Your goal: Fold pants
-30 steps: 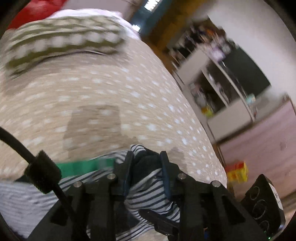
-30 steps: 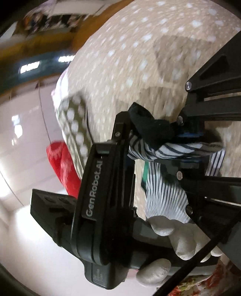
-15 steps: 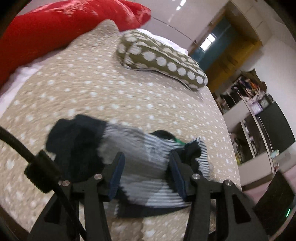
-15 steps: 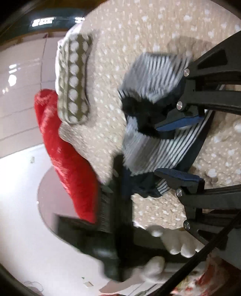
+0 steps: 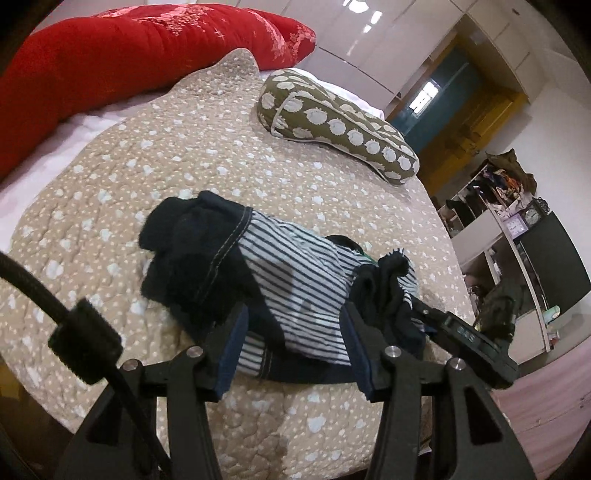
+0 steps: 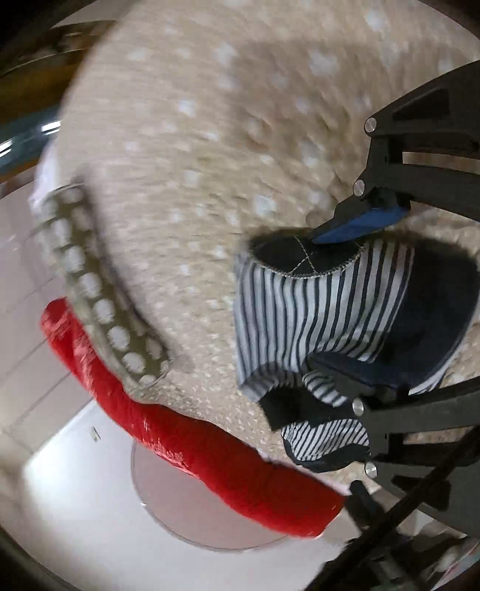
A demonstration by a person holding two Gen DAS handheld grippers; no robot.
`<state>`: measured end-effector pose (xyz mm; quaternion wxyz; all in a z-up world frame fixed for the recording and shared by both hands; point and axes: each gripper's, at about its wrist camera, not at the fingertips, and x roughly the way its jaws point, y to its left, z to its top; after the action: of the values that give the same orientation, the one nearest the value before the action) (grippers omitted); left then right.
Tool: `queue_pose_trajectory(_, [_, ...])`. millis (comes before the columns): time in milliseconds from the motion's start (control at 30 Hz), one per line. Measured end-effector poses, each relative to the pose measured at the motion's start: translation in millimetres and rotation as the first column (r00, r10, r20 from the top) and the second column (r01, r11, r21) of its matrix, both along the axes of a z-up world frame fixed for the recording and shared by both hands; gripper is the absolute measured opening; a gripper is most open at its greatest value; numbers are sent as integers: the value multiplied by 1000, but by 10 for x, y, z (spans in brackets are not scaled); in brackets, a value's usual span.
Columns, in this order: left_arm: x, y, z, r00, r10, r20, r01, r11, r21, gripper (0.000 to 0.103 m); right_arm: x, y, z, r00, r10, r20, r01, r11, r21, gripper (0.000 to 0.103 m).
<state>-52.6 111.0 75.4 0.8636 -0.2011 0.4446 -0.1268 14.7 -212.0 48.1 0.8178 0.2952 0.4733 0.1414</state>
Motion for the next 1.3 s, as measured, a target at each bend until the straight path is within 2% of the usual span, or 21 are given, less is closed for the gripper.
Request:
queue_pose_trajectory(67, [-19,22,9,1000,9,-1,-9,1000,6,50,-59,-169,6,1000,-28,-2,28,993,117,13])
queue_pose_trajectory(100, [-30,34,14,1000,16,-1,-15,1000,10,50,-106,-243,45,999,-43,7,42,992,122,11])
queue_pose_trajectory(200, [-37,33,14,1000,30,-3,-30,999,11,50,-159,-434,192,997,-67,41,64,996,59,9])
queue_pose_trajectory(267, [-24,4,-15,999,31,-11,-31,1000,7,50,-193,-540,264,995,-91,53,92,996,-22,9])
queue_pose_trajectory(333, [-5,-51,-50,999,24,-21,-24,1000,11,50,-203,-606,281,993,-104,51,108,989,-101,10])
queue_pose_trajectory(433, [-8,-122,-92,999,15,-31,-14,999,31,50,-292,-687,294,992,-119,30,122,978,-171,17])
queue_pose_trajectory(500, [-18,-128,-95,1000,21,-23,-19,998,57,50,-404,-706,460,985,-148,91,165,961,-223,33])
queue_pose_trajectory(600, [-16,-75,-115,998,56,-17,-54,995,80,51,-464,-577,719,967,-145,207,201,939,-280,34])
queue_pose_trajectory(667, [1,-14,-170,996,83,-35,-80,995,66,51,-442,-393,832,972,-67,224,131,949,-286,34])
queue_pose_trajectory(767, [38,78,-306,989,119,-89,-116,993,37,51,-330,-95,777,981,30,192,26,959,-281,33])
queue_pose_trajectory(900, [33,167,-476,979,130,-156,-129,992,14,51,-206,143,433,993,74,92,-48,967,-252,33])
queue_pose_trajectory(967, [11,213,-502,978,130,-166,-132,991,-4,51,-134,207,208,996,84,9,-80,973,-217,33])
queue_pose_trajectory(1000, [-10,261,-492,978,133,-164,-137,990,-15,51,-130,224,172,997,80,-1,-78,973,-218,33])
queue_pose_trajectory(1100, [-87,385,-415,980,146,-132,-153,987,-42,51,-224,334,392,993,102,57,-82,957,-280,33])
queue_pose_trajectory(1200, [-143,543,-362,977,183,-104,-190,980,-54,51,-301,676,675,960,231,156,-171,931,-323,34])
queue_pose_trajectory(1267, [-147,617,-374,975,197,-105,-205,977,-67,51,-314,1025,732,918,355,178,-279,896,-346,38])
queue_pose_trajectory(1300, [-159,659,-396,973,205,-111,-213,974,-71,51,-326,1242,717,887,427,179,-346,868,-355,40])
